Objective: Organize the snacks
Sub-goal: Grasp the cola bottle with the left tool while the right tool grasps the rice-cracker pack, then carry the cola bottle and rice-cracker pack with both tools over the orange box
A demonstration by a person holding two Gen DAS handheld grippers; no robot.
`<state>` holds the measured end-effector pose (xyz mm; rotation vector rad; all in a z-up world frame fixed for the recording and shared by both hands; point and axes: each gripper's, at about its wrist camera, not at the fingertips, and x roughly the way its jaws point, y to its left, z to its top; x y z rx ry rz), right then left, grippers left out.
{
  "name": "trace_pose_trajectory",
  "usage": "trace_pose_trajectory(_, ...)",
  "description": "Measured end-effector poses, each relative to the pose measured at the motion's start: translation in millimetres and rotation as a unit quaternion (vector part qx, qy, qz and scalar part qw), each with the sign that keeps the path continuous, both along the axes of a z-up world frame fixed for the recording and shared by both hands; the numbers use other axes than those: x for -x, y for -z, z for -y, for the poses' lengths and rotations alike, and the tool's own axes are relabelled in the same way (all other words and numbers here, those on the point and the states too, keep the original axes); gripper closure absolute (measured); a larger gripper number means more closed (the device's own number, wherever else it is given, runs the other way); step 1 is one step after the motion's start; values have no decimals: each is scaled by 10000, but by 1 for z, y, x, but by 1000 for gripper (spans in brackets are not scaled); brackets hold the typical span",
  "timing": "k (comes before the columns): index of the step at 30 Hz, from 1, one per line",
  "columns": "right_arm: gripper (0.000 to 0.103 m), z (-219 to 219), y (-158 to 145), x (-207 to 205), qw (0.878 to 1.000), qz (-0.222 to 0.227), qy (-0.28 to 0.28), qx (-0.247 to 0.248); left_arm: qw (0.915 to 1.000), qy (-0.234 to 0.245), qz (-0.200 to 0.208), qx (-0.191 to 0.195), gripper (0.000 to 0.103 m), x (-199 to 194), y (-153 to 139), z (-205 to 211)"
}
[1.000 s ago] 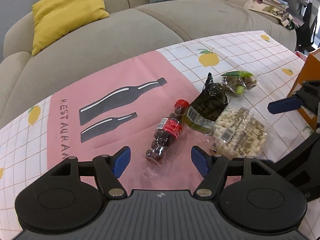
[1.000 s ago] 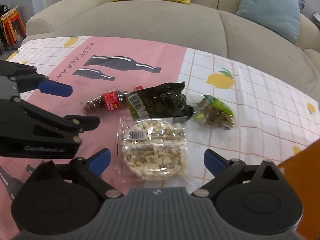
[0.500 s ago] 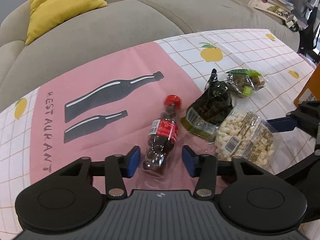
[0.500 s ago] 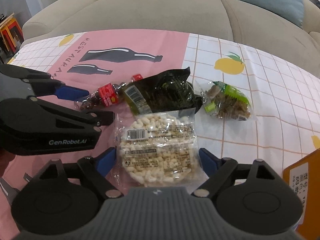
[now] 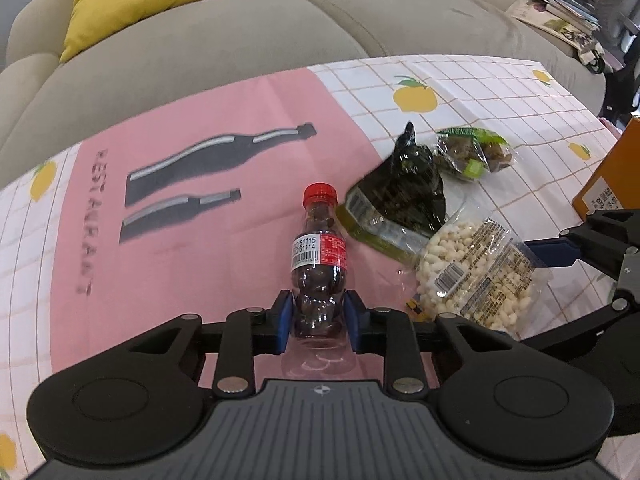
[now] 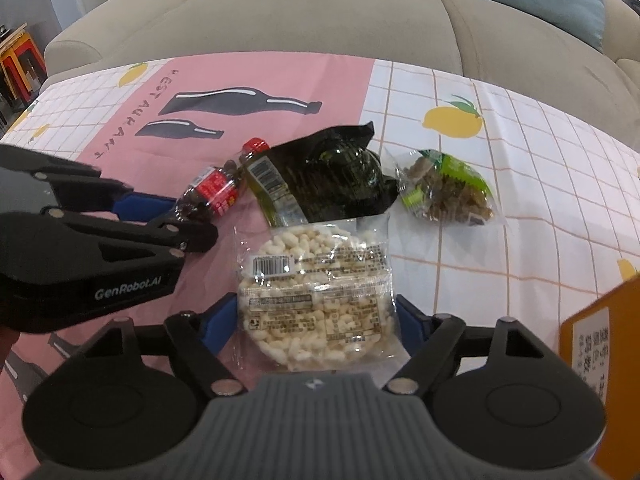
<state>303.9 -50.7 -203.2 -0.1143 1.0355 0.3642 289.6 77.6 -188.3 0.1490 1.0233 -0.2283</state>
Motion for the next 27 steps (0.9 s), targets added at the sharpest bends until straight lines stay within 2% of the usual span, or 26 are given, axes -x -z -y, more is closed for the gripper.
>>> trace_pose_trajectory(10, 26, 19, -1, 44, 9999, -87, 119, 48, 9968, -678, -325, 279, 73, 54, -4, 6)
trace_pose_trajectory(16, 26, 32, -2, 83, 9998, -122, 111, 61, 9942, -910, -528, 222, 73, 89, -6, 18)
trace_pose_trajectory(27, 26, 59, -3, 136, 9988, -363, 331, 31, 9905, -979, -960, 46, 73, 147, -9, 35)
